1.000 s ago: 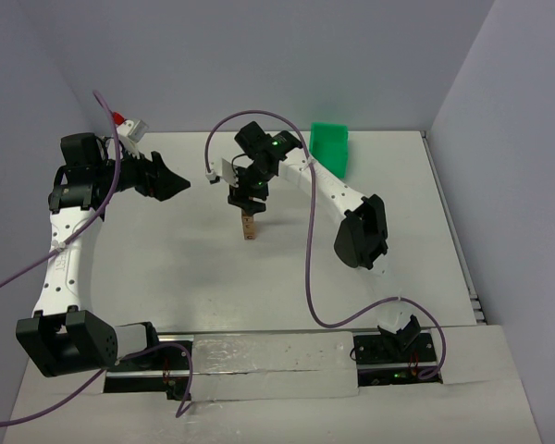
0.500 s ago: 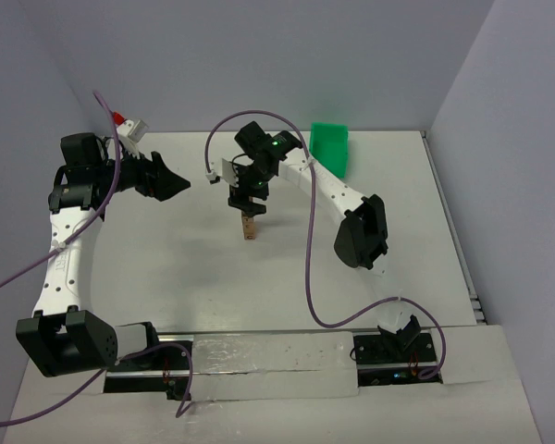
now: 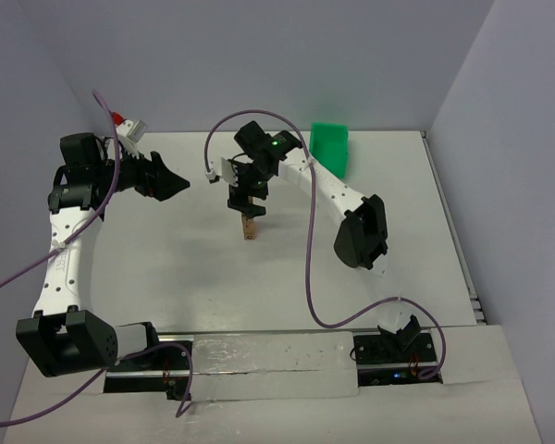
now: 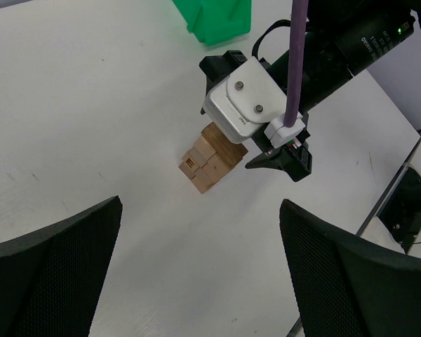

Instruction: Build the wood block tower

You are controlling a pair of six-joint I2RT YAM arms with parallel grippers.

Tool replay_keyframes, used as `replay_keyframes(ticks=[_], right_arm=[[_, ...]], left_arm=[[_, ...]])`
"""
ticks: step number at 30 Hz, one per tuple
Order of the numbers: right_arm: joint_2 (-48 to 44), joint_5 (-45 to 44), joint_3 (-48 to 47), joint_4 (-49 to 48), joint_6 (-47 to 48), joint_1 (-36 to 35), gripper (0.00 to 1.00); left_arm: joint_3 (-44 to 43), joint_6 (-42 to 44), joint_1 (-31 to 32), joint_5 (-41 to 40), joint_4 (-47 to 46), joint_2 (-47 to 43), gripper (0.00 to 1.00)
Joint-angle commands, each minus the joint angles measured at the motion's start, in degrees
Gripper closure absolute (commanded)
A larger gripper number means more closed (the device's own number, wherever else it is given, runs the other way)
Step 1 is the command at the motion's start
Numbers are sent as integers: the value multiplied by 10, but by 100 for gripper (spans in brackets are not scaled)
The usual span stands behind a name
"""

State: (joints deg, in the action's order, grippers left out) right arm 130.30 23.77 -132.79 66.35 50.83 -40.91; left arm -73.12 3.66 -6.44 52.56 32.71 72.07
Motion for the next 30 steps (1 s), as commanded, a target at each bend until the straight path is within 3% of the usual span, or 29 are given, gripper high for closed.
replay_keyframes(ticks=[1,11,17,23,27,29,30], right_arm=[[-47,22,-26,-7,-9,-3,0],[-139,55,1,-70,-115,16,0],[-227,41,111,-167,-250,46,0],[-295,-16,242,-214,-349,66,0],[-324,-33,310,-244,-422,93,0],[-326,-46,324,-246,-452,109,0],[-324,-59,328,-240,-476,113,0]], left_arm=[[-17,1,-3,16,-20,1,1],[-8,-29,-12,-24,-41,-2,1],[0,-76,-12,-96,-61,-8,1],[15,-95,-15,-107,-80,-15,1],[-30,-48,-11,-98,-12,16,1],[-44,-65,15,-158,0,23,1],[-50,-68,41,-234,1,23,1]])
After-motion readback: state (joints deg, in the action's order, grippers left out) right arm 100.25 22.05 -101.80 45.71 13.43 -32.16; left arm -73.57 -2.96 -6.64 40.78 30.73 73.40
